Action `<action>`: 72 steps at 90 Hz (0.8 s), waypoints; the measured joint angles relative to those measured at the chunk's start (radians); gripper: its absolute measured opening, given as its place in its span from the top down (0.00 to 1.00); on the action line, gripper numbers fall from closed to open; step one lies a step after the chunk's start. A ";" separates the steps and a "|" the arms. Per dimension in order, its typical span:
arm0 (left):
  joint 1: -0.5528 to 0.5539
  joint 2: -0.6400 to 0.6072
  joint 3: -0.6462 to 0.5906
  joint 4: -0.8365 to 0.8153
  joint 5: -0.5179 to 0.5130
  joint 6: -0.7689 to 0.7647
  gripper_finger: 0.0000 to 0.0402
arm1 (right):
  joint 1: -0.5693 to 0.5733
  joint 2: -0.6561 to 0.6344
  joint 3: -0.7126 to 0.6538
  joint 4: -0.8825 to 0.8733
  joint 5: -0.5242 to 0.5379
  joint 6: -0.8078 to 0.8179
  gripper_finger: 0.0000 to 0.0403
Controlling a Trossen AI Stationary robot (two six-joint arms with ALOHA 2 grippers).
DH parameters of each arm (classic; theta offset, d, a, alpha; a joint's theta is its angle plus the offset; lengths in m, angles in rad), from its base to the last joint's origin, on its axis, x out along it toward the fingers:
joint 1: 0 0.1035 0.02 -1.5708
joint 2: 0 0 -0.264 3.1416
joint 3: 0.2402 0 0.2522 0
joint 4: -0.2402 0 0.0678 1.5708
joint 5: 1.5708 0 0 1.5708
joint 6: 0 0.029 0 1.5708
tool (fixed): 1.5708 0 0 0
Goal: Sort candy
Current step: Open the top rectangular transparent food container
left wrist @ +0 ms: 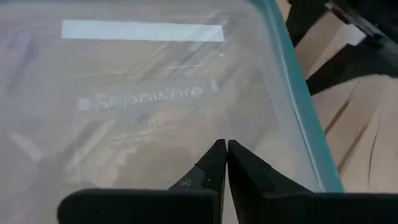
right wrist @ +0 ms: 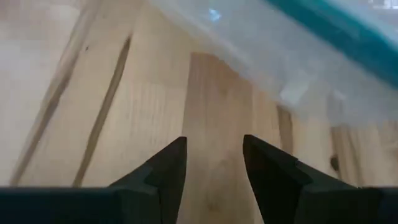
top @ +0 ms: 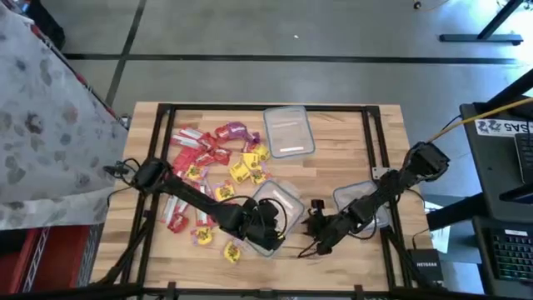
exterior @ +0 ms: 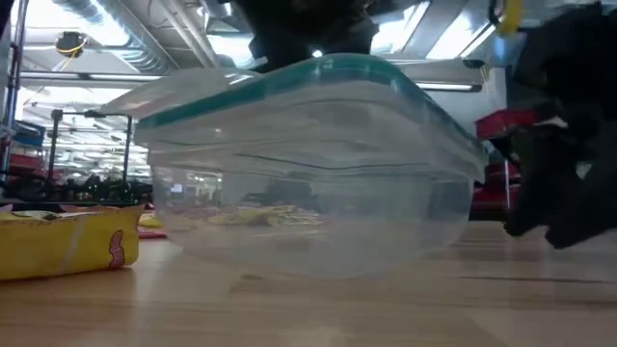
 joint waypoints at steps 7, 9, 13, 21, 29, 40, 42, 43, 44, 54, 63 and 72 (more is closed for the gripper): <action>-0.011 0.001 -0.001 -0.003 0.000 0.001 1.00 | -0.016 0.000 -0.056 0.134 0.004 0.000 0.63; -0.014 0.001 -0.001 -0.004 0.001 0.001 1.00 | -0.021 0.000 -0.070 0.174 0.005 0.000 0.63; -0.021 0.001 -0.002 -0.007 0.001 0.001 1.00 | -0.032 0.000 -0.094 0.244 0.006 0.000 0.63; -0.031 0.000 -0.002 -0.010 0.007 0.005 1.00 | -0.056 0.000 -0.116 0.346 -0.008 -0.010 0.63; -0.033 0.000 -0.003 -0.013 0.013 0.009 1.00 | -0.068 0.000 -0.118 0.409 -0.034 -0.058 0.63; -0.034 0.000 -0.003 -0.018 0.009 -0.006 1.00 | -0.082 0.000 -0.114 0.458 -0.129 -0.090 0.63; -0.034 0.000 -0.003 -0.019 0.005 -0.012 1.00 | -0.082 0.000 -0.114 0.462 -0.146 -0.093 0.63; -0.034 0.000 -0.003 -0.019 0.004 -0.014 1.00 | -0.082 0.000 -0.114 0.464 -0.152 -0.094 0.63; -0.034 0.000 -0.003 -0.019 0.002 -0.016 1.00 | -0.082 0.000 -0.114 0.465 -0.157 -0.095 0.63; -0.033 0.005 -0.004 -0.017 -0.029 -0.026 1.00 | -0.080 0.001 -0.114 0.471 -0.169 -0.099 0.63; -0.031 0.021 -0.002 -0.017 -0.037 -0.032 1.00 | -0.080 0.001 -0.114 0.473 -0.170 -0.099 0.63; -0.032 0.035 0.000 -0.016 -0.052 -0.061 1.00 | -0.080 0.002 -0.114 0.488 -0.189 -0.099 0.63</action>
